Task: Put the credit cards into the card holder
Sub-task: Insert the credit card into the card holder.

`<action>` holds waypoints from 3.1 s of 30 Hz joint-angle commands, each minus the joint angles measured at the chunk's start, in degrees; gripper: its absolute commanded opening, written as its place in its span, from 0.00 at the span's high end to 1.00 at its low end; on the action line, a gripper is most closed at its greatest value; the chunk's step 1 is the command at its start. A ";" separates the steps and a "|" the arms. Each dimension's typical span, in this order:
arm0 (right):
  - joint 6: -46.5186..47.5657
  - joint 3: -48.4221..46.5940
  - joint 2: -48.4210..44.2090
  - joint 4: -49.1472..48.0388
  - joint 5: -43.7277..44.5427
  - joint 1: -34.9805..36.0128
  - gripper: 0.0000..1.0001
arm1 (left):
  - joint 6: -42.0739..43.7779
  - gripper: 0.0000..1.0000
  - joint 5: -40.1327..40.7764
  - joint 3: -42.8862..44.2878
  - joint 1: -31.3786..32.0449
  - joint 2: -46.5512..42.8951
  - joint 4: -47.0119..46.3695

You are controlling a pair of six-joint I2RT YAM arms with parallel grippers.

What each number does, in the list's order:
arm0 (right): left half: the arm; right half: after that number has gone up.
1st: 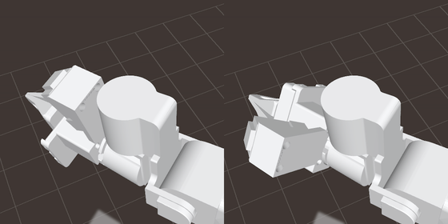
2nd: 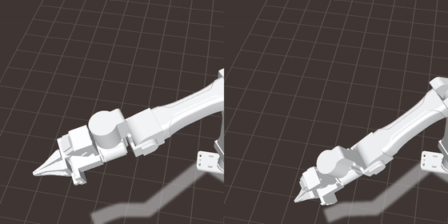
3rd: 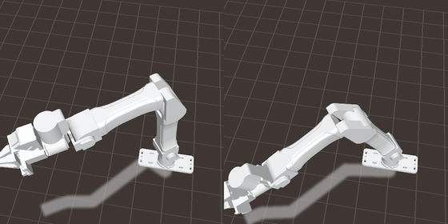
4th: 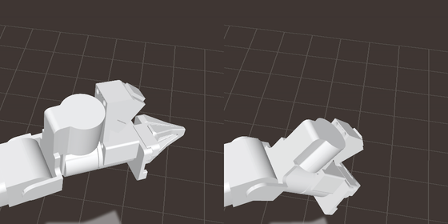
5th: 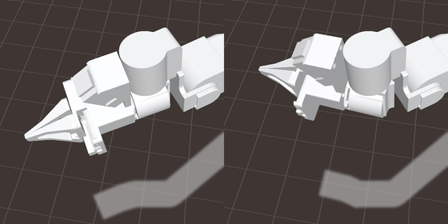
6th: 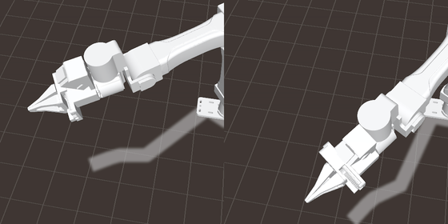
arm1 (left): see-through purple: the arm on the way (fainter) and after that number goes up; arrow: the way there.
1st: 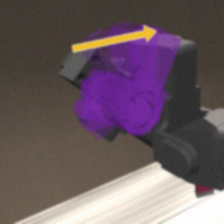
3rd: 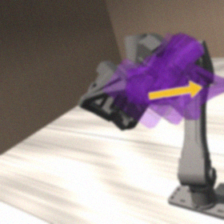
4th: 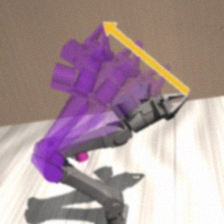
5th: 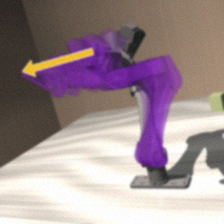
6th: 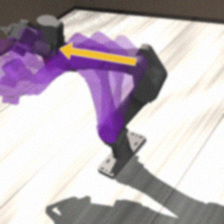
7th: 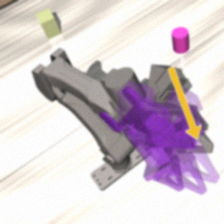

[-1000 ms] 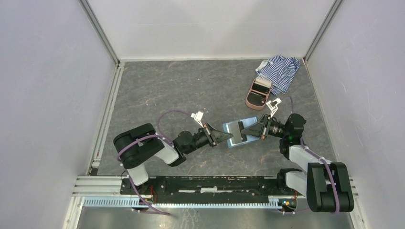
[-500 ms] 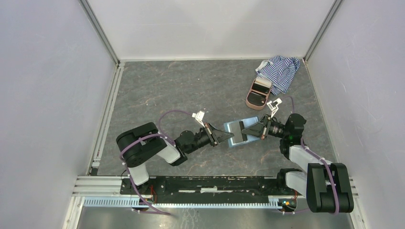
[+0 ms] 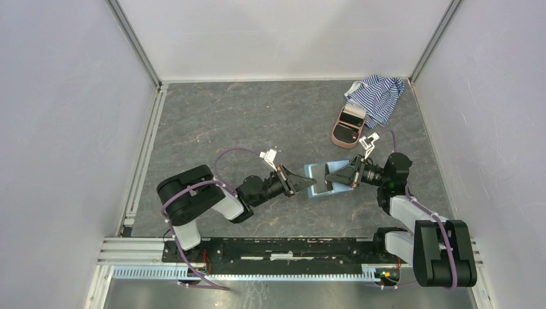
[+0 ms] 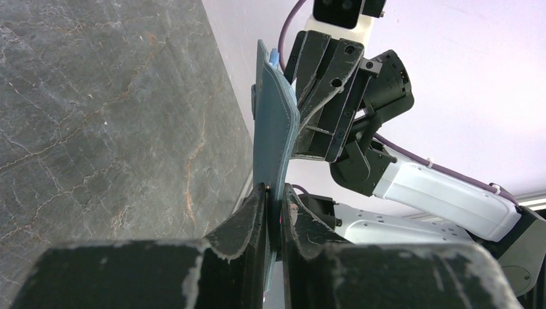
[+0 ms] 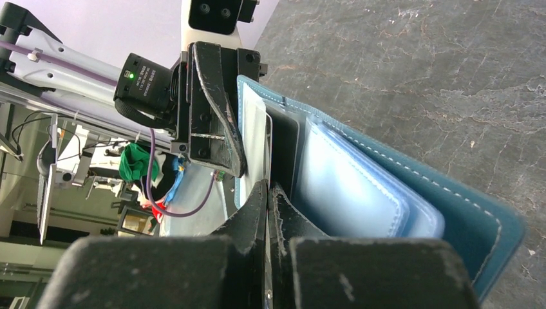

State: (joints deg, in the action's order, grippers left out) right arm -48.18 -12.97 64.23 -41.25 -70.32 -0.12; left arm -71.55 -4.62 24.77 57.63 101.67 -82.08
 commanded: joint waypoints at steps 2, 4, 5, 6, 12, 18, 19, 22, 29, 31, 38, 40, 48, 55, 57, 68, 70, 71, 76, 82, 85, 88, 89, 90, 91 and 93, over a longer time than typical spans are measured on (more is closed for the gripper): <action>2.66 -1.07 0.73 1.68 0.46 0.55 0.99 | -1.11 0.81 -1.71 3.75 0.82 0.01 -17.36; 2.66 -1.00 0.87 1.77 0.50 0.53 0.99 | -1.27 0.80 -1.79 3.79 0.84 0.17 -17.37; 2.69 -1.00 0.84 1.75 0.48 0.51 0.99 | -1.31 0.80 -1.75 3.83 0.77 0.24 -17.39; 2.68 -1.00 0.82 1.72 0.49 0.48 0.99 | -1.31 0.80 -1.71 3.81 0.81 0.35 -17.38; 2.84 -0.83 0.31 1.90 0.05 0.51 0.95 | -1.52 0.96 -1.43 3.81 0.82 0.47 -17.37; 5.92 -1.49 -0.32 5.40 -0.58 0.54 0.82 | -0.98 0.98 0.80 1.89 0.80 -0.95 -17.36; 6.60 -1.80 -0.42 6.16 -0.77 0.56 0.80 | -0.96 0.98 0.90 1.54 0.80 -1.17 -17.46; 9.76 -2.83 -0.81 9.33 -1.31 0.43 0.75 | -0.88 0.98 1.19 0.65 0.81 -1.72 -17.46; 19.05 -4.87 -2.30 18.93 -0.25 0.46 0.56 | -0.55 0.98 2.10 -1.17 0.69 -2.60 -17.42; 23.39 -6.10 -2.32 23.17 0.27 0.40 0.54 | -0.46 0.98 2.35 -1.35 0.73 -2.70 -17.42; 28.98 -7.48 -2.97 28.85 2.80 1.77 0.47 | -0.44 0.98 2.78 -1.40 0.70 -2.90 -17.43; 29.78 -7.85 -3.25 29.77 3.61 2.56 0.46 | -0.46 0.98 2.86 -1.19 0.70 -2.80 -17.40; 28.44 -7.69 -3.29 29.08 2.60 5.25 0.44 | -0.52 0.98 3.20 -0.59 0.73 -2.37 -17.44; 26.20 -6.72 -4.51 26.96 2.69 6.60 0.50 | -0.74 0.96 4.47 -1.28 0.69 -1.22 -17.42; 25.89 -7.03 -4.08 26.90 2.75 6.88 0.52 | -1.02 0.94 4.45 -1.67 0.67 -0.61 -17.39; 25.69 -7.94 -1.48 26.94 3.71 8.43 0.60 | -1.64 0.83 5.63 -2.27 0.70 1.69 -17.40; 25.09 -7.88 -1.17 26.64 3.59 8.38 0.60 | -1.66 0.83 5.49 -2.32 0.80 1.98 -17.42; 24.07 -7.65 -1.21 25.75 3.17 8.43 0.60 | -1.69 0.83 5.49 -2.36 0.70 2.10 -17.41; 20.53 -5.87 -0.58 21.73 2.81 8.31 0.55 | -1.81 0.85 6.12 -3.17 0.69 3.26 -17.38; 23.04 -5.39 5.25 22.01 5.44 8.27 0.50 | -1.78 0.88 7.21 -4.24 0.73 7.17 -17.40; 23.99 -5.40 8.09 21.90 5.93 8.35 0.49 | -1.26 0.89 6.66 -3.53 0.77 9.10 -17.46; 26.51 -5.54 10.06 23.22 7.47 8.37 0.47 | -0.88 0.89 6.64 -2.80 0.70 10.79 -17.41; 27.56 -5.69 11.04 23.92 8.19 8.36 0.46 | -0.99 0.89 6.64 -2.54 0.72 11.53 -17.45; 28.63 -6.13 11.99 24.96 8.35 8.31 0.45 | -1.26 0.88 6.64 -2.15 0.70 12.28 -17.44; 29.73 -6.67 13.25 25.94 8.37 8.32 0.45 | -1.49 0.88 6.55 -1.80 0.73 13.19 -17.46; 30.52 -7.13 15.32 26.60 8.49 8.34 0.44 | -2.18 0.86 6.60 -1.09 0.66 14.94 -17.42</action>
State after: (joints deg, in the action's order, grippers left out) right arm -21.91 -18.52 76.51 -15.90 -62.72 7.88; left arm -71.70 1.45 21.65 57.95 113.75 -86.87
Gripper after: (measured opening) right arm 0.552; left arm 0.144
